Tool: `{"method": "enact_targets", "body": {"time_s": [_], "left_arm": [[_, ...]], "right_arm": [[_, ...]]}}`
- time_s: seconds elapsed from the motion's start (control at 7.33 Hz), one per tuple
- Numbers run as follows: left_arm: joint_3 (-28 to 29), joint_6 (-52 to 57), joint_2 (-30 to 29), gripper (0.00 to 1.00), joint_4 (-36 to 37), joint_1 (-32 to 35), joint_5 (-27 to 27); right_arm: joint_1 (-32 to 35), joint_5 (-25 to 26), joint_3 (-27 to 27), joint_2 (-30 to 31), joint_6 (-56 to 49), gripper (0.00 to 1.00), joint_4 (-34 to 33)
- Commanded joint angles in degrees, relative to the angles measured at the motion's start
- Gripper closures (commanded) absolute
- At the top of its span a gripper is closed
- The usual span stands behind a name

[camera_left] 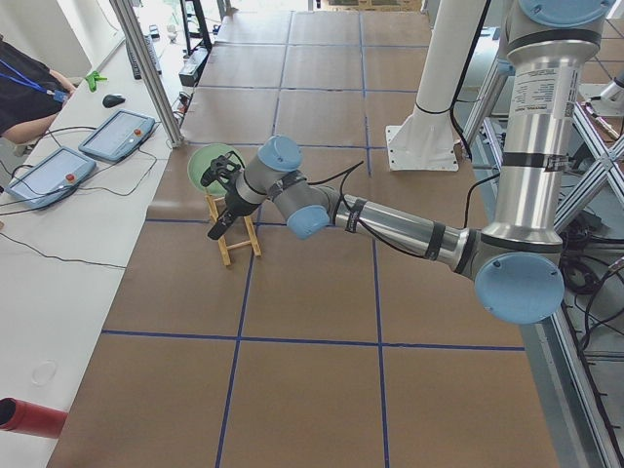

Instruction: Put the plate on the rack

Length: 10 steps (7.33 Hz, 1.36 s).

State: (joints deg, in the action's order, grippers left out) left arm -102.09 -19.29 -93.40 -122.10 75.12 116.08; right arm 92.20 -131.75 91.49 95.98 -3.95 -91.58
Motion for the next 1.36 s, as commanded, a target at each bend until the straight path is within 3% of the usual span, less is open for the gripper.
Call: {"method": "enact_targets", "body": {"time_s": [0.0,0.41,0.55,0.95,1.23], "left_arm": [[3.19,7.93,-1.34,0.0,12.1,1.87,7.11],[8.03,8.13,-0.82,0.0,17.67,6.24,15.46],[11.61,8.3,-1.25,0.0,21.26,6.96,16.19],[17.78,16.6,0.84,0.0,21.73,10.55,17.95],[17.54,18.59,2.87,0.0,22.17,13.9,19.35]], "right_arm": [[0.0,0.0,0.0,0.0,0.0,0.0,0.0],[0.0,0.0,0.0,0.0,-0.09,0.0,-0.09],[0.0,0.0,0.0,0.0,0.0,0.0,0.0],[0.0,0.0,-0.09,0.0,0.0,0.0,-0.09],[0.0,0.0,-0.09,0.0,0.0,0.0,0.0]]}}
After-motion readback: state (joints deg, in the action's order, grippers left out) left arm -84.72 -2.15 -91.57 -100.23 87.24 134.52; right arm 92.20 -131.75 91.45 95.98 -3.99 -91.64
